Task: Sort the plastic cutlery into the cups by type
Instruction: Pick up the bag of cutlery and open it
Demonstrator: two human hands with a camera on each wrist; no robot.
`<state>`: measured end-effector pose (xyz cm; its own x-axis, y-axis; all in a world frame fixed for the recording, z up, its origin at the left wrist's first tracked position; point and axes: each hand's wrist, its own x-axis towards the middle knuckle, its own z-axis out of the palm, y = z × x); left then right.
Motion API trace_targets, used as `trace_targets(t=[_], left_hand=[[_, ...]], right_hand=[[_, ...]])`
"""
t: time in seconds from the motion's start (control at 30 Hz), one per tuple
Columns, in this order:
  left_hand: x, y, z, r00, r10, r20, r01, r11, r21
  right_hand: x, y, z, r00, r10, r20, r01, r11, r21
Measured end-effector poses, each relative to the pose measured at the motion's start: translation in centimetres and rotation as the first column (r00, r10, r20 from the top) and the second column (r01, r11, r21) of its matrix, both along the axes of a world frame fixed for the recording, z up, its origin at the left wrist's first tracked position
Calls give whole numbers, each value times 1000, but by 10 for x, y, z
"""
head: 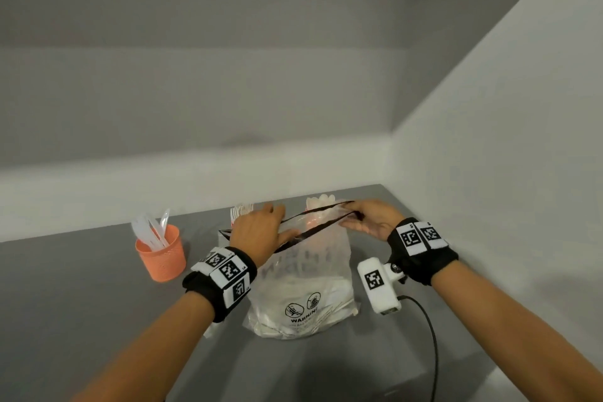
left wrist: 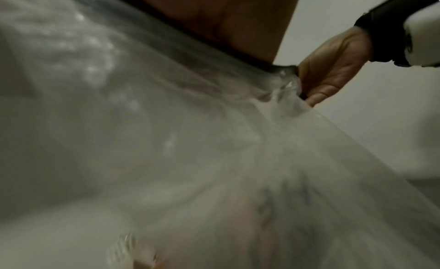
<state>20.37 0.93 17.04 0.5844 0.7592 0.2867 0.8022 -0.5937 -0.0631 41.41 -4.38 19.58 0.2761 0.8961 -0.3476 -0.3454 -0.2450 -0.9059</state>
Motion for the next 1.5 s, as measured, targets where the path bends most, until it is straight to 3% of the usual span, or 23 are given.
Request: trace_targets(t=[0.1, 0.2, 0.3, 0.37, 0.43, 0.47, 0.5, 0.57, 0.6, 0.67, 0.77, 0.8, 0.9, 0.93, 1.0, 1.03, 1.1, 1.17, 1.23, 1.27, 1.33, 1.4, 1.5], left_hand=[[-9, -4, -17, 998, 60, -37, -61, 998, -30], [-17, 4, -28, 968, 245, -57, -251, 954, -163], [-30, 21, -29, 899, 432, -69, -423, 817, -391], [-35, 25, -29, 840, 534, 98, -349, 670, -655], [-31, 24, -30, 608, 710, 356, -6, 453, -892], [-29, 22, -30, 447, 796, 408, 175, 370, -913], [-26, 23, -30, 295, 861, 415, 336, 314, -888], [-20, 23, -32, 116, 933, 341, 509, 239, -827], [-18, 22, -31, 90, 941, 325, 522, 233, -820], [-16, 22, -30, 119, 925, 361, 461, 271, -845], [-18, 22, -31, 176, 918, 356, 523, 220, -824], [-20, 22, -31, 249, 894, 372, 469, 225, -854], [-26, 24, -50, 676, 642, 362, 235, 278, -931], [-27, 18, -55, 772, 535, 342, 214, 288, -934], [-29, 12, -70, 841, 438, 318, 186, 319, -930], [-30, 11, -79, 822, 472, 318, 191, 297, -936], [-35, 11, -84, 645, 688, 333, 341, 132, -931], [-43, 17, -84, 419, 862, 285, 535, 18, -844], [-49, 28, -82, 253, 938, 238, 616, 33, -787], [-49, 31, -78, 212, 952, 220, 648, 31, -761], [-42, 31, -73, 137, 975, 178, 696, 33, -717], [-30, 28, -76, 53, 988, 147, 720, 64, -691], [-22, 24, -87, 97, 981, 169, 693, 55, -719]], right_hand=[[-4, 4, 0, 960, -68, -273, 77, 997, 24], [-10, 6, -2, 927, -24, -374, 36, 999, 25], [-11, 1, -7, 989, 91, -121, -89, 996, 18], [-6, -4, -18, 945, 262, 196, -251, 965, -82], [-2, -10, -33, 693, 548, 467, -463, 836, -294], [-2, -14, -40, 568, 647, 509, -523, 761, -384], [-5, -18, -45, 514, 690, 509, -548, 721, -424], [-11, -27, -48, 538, 706, 460, -567, 707, -423], [-11, -30, -52, 571, 709, 413, -581, 705, -407], [-8, -35, -54, 692, 671, 266, -591, 738, -324], [8, -30, -55, 909, 411, -66, -416, 903, -106], [12, -27, -55, 938, 308, -160, -319, 946, -51], [19, -14, -56, 939, 114, -325, -122, 992, -4], [18, -9, -61, 941, 60, -333, -70, 997, -17], [9, 1, -68, 917, -16, -399, 8, 1000, -23], [3, 4, -69, 894, -44, -445, 44, 999, -11], [-2, 10, -73, 876, -46, -480, 47, 999, -10], [-1, 8, -72, 940, 44, -339, -62, 997, -41], [4, 2, -76, 968, 230, -95, -243, 959, -148], [5, -2, -79, 934, 356, 15, -345, 914, -215], [2, -6, -90, 751, 622, 222, -532, 769, -355], [-1, -10, -99, 633, 729, 258, -590, 671, -449], [6, -10, -110, 805, 587, 91, -525, 775, -353]])
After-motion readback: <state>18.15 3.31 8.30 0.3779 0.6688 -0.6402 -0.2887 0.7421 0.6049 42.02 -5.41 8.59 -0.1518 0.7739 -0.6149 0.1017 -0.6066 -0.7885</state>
